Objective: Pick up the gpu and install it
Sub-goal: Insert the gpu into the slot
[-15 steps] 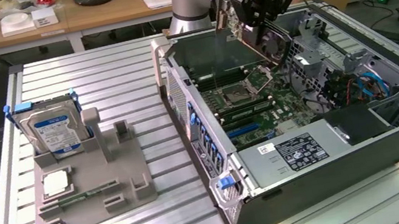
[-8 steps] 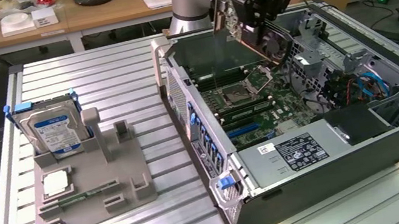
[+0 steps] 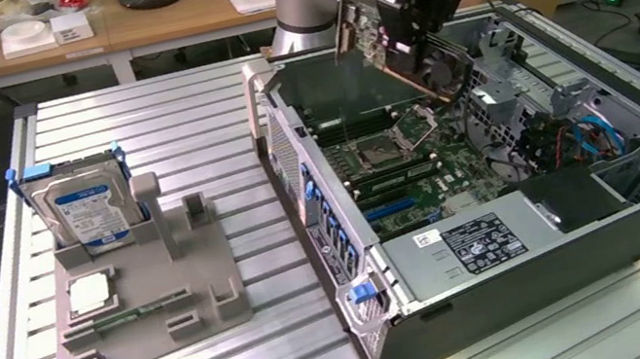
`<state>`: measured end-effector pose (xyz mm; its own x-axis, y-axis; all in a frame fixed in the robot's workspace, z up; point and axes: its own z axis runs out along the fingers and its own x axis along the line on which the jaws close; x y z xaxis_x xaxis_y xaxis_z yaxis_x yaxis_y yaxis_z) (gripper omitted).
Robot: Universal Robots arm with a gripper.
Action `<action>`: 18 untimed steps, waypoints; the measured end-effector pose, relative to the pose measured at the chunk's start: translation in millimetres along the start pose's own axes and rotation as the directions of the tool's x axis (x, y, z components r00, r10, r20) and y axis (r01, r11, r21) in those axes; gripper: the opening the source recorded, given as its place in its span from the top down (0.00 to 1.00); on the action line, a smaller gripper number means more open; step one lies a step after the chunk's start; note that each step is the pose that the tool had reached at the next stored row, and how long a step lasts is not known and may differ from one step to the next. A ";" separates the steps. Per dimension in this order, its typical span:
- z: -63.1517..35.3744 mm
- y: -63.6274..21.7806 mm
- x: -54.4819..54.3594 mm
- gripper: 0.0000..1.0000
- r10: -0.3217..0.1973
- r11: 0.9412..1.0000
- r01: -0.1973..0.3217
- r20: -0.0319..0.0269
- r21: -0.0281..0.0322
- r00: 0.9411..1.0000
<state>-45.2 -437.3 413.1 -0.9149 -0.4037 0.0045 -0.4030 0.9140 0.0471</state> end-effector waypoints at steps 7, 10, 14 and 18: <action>0.3 0.0 0.0 0.72 -0.122 0.993 0.122 -0.006 0.000 0.993; 0.4 0.0 -0.1 0.72 -0.170 0.985 0.170 -0.008 0.000 0.985; 0.5 -0.1 -0.2 0.72 -0.233 0.972 0.233 -0.011 0.000 0.972; 0.7 -0.2 -0.3 0.72 -0.294 0.956 0.294 -0.014 -0.001 0.956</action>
<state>-44.9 -437.3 412.4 -0.7557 -0.6550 0.0042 -0.6541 0.7550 0.0470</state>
